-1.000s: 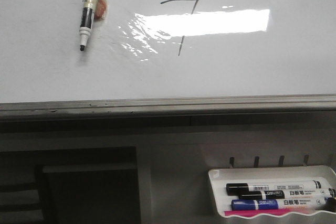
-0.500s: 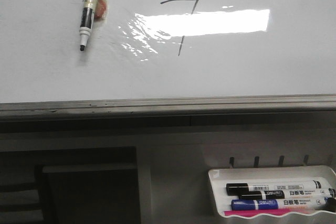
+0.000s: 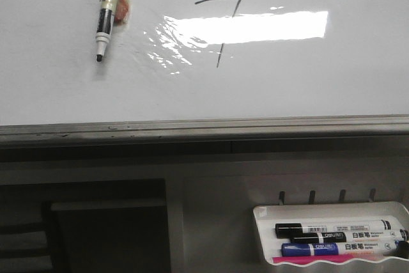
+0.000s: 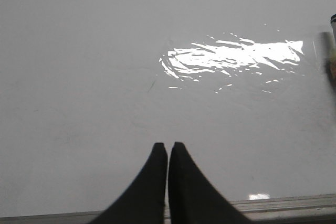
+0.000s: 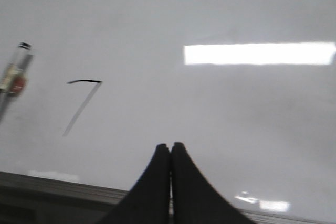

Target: Write number 7 on whiteboard

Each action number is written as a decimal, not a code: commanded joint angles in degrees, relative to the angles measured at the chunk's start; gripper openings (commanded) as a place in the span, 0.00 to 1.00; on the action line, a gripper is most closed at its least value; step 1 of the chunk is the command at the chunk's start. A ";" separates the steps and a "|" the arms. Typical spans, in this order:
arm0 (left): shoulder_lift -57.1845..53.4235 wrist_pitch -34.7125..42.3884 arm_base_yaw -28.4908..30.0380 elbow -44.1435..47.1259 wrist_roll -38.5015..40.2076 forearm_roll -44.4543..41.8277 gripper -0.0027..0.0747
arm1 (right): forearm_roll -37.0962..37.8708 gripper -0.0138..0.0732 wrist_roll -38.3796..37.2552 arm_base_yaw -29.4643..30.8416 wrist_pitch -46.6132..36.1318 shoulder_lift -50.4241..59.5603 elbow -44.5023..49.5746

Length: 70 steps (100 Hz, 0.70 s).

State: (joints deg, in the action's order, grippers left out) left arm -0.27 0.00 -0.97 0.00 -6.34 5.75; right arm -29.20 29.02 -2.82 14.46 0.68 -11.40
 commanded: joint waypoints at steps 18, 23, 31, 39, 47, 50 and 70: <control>-1.66 3.94 0.19 2.00 0.61 0.42 0.01 | 31.46 0.08 -23.21 0.31 -11.17 0.55 5.26; -1.66 3.94 0.19 2.00 0.61 0.42 0.01 | 32.11 0.08 -23.21 0.31 -11.17 0.55 6.86; -1.66 3.94 0.19 2.00 0.61 0.42 0.01 | 32.66 0.08 -23.21 0.31 -12.76 0.70 9.41; -1.66 3.94 0.19 2.00 0.61 0.42 0.01 | 32.66 0.08 -23.21 0.31 -15.19 1.06 12.27; -1.66 3.94 0.19 2.00 0.61 0.42 0.01 | 32.01 0.08 -23.21 0.31 -14.46 1.06 13.77; -1.66 3.94 0.19 2.00 0.61 0.42 0.01 | 32.09 0.08 -23.21 0.31 -14.46 1.06 13.69; -1.66 3.94 0.19 2.00 0.61 0.42 0.01 | 32.09 0.08 -23.01 0.31 -14.79 1.06 13.79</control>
State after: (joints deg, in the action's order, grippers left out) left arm -0.27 0.00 -0.97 0.00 -6.34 5.75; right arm 2.52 5.88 -2.82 4.54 0.68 0.54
